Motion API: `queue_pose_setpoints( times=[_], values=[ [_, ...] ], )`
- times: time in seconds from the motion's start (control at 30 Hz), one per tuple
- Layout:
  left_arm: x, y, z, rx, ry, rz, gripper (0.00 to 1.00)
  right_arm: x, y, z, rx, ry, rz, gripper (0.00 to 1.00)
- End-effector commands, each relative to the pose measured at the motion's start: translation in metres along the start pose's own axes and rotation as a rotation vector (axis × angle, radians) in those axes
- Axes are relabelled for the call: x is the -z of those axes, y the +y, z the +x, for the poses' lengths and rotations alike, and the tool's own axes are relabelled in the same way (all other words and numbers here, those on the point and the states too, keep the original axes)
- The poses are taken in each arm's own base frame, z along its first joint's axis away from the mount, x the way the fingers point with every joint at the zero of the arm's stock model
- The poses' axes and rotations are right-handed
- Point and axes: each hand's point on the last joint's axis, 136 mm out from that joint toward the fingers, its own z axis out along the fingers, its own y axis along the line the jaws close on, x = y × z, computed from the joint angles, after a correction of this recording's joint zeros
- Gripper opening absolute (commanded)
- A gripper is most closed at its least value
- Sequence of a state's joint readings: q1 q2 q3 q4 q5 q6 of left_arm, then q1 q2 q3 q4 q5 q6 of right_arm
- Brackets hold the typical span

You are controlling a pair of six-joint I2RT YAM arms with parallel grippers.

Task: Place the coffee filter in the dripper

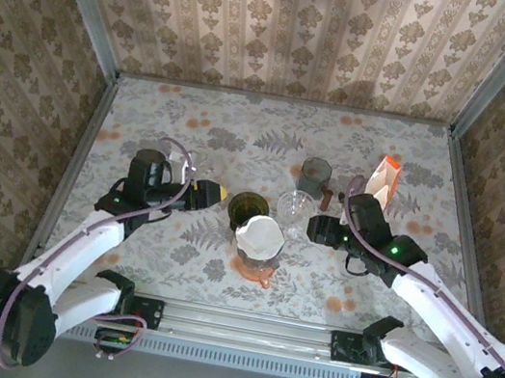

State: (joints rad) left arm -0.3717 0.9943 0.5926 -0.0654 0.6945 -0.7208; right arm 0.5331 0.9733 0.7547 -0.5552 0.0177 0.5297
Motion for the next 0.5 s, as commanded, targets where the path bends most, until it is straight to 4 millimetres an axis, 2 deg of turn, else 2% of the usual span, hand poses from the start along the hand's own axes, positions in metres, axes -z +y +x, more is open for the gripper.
queue_pose_setpoints(
  times=[0.0, 0.1, 0.2, 0.33, 0.47],
  values=[
    [-0.007, 0.02, 0.004, 0.033, 0.013, -0.067, 0.47, -0.012, -0.001, 0.007, -0.048, 0.023, 0.0, 0.7],
    [-0.011, 0.037, 0.002, 0.046, 0.007, -0.154, 0.47, -0.02, -0.002, 0.009, -0.057, 0.032, 0.005, 0.7],
    [-0.009, 0.057, -0.004, 0.07, -0.019, -0.241, 0.51, -0.026, -0.001, 0.009, -0.066, 0.031, -0.003, 0.7],
    [-0.014, 0.06, -0.02, 0.035, -0.055, -0.252, 0.61, -0.028, 0.002, 0.007, -0.074, 0.023, -0.016, 0.7],
    [-0.025, 0.071, -0.028, 0.041, -0.046, -0.298, 0.58, -0.026, -0.001, 0.007, -0.078, 0.02, 0.002, 0.71]
  ],
)
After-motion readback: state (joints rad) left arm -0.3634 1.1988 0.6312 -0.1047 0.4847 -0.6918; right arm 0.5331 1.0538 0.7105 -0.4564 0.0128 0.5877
